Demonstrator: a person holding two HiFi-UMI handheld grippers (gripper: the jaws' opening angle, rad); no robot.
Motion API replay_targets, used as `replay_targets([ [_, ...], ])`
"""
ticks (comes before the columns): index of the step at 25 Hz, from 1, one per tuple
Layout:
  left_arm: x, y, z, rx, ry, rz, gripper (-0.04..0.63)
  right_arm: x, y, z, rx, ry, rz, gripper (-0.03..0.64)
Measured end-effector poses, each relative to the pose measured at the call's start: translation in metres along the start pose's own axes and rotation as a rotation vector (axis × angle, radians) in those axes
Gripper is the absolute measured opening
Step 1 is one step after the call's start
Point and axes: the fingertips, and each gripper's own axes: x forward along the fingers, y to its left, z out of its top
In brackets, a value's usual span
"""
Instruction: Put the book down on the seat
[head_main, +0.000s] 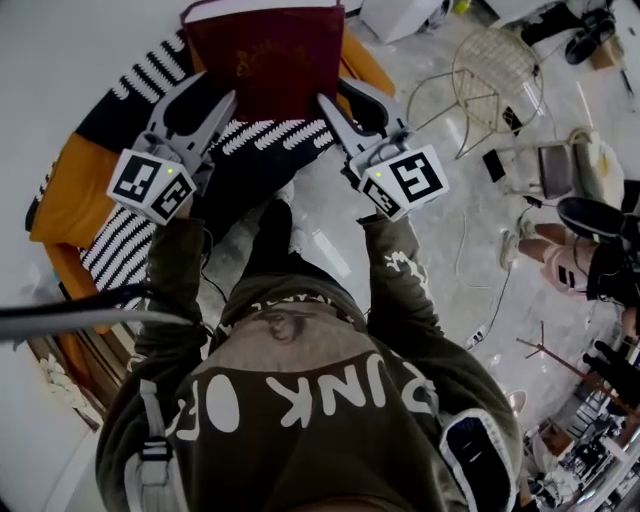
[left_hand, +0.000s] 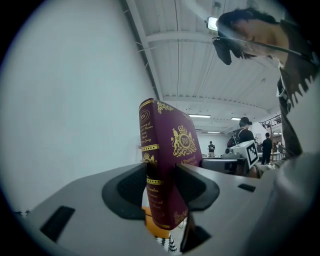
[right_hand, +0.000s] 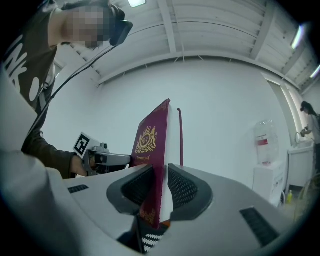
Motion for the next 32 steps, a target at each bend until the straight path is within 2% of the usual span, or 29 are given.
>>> replay_targets([
  [7,0.058,0.067,-0.057,-0.070,0.057,-0.005,0.161,0.056,-0.059,-0.062,0.069,0.079,-0.022,0.107],
  [15,0.102,0.140,-0.162,-0.199,0.147,0.006,0.161,0.115,-0.107,-0.168,0.170,0.202,-0.029,0.107],
  [22,0.142,0.193,-0.286,-0.272,0.243,0.030,0.161,0.154,-0.151,-0.296,0.272,0.297,-0.046,0.107],
  [32,0.156,0.238,-0.472,-0.391,0.368,0.059,0.161,0.179,-0.167,-0.482,0.417,0.425,-0.082,0.107],
])
